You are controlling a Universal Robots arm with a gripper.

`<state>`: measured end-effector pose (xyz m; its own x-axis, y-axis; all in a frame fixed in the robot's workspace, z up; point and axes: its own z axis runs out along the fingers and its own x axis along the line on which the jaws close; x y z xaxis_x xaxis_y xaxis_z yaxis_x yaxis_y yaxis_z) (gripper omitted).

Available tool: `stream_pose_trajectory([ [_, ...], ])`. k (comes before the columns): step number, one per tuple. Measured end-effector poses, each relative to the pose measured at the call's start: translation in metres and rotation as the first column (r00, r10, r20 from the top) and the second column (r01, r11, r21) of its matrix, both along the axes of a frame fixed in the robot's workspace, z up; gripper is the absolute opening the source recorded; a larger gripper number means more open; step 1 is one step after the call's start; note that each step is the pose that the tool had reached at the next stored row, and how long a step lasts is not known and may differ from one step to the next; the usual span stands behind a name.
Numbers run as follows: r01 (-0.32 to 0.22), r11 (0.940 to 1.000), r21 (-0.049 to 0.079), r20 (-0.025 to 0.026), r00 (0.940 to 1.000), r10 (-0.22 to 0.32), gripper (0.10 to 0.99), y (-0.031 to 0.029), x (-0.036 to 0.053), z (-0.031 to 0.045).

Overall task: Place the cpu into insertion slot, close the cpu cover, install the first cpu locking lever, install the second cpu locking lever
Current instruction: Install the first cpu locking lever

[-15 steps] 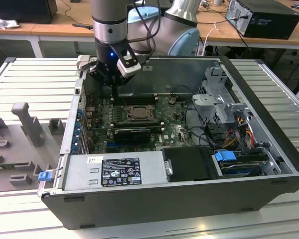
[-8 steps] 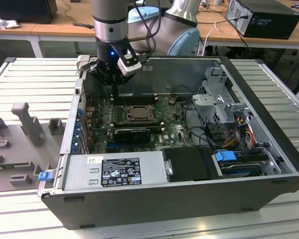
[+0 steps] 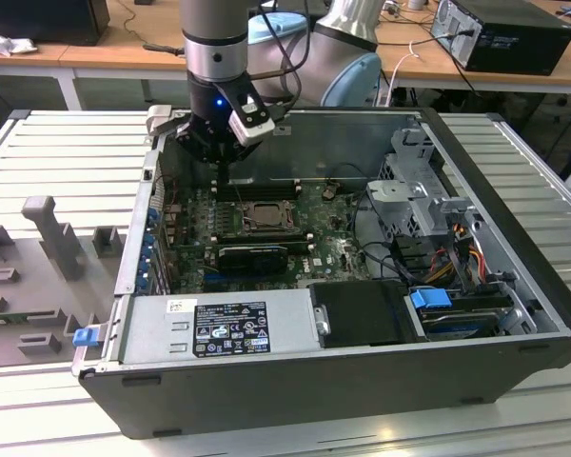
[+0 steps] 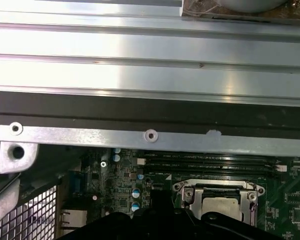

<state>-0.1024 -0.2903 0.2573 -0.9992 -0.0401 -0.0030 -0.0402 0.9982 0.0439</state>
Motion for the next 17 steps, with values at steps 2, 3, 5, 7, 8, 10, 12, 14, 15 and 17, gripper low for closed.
stream_pose_trajectory([
  [2, 0.0, 1.0, 0.0, 0.0, 1.0, 0.0, 0.106, 0.0, 0.0025, 0.0],
  [3, 0.0, 1.0, 0.0, -0.0001, 1.0, 0.0, 0.106, 0.0, 0.0031, -0.0001],
  [5, 0.0, 1.0, 0.0, 0.0, 1.0, 0.0, 0.106, 0.0, 0.0049, -0.0001],
  [7, 0.0, 1.0, 0.0, 0.0, 1.0, 0.0, 0.106, 0.0, 0.0073, -0.0002],
  [8, 0.0, 1.0, 0.0, -0.0001, 1.0, 0.0, 0.106, 0.0, 0.0079, -0.0002],
  [10, 0.0, 1.0, 0.0, 0.0, 1.0, 0.0, 0.106, 0.0, 0.0093, -0.0002],
  [12, 0.0, 1.0, 0.0, -0.0001, 1.0, 0.0, 0.106, 0.0, 0.0103, -0.0002],
  [14, 0.0, 1.0, 0.0, 0.0, 1.0, 0.0, 0.106, 0.0, 0.0117, -0.0002],
  [15, 0.0, 1.0, 0.0, 0.0, 1.0, 0.0, 0.106, 0.0, 0.0122, -0.0002],
  [17, 0.0, 1.0, 0.0, 0.0, 1.0, 0.0, 0.106, 0.0, 0.0132, -0.0002],
])
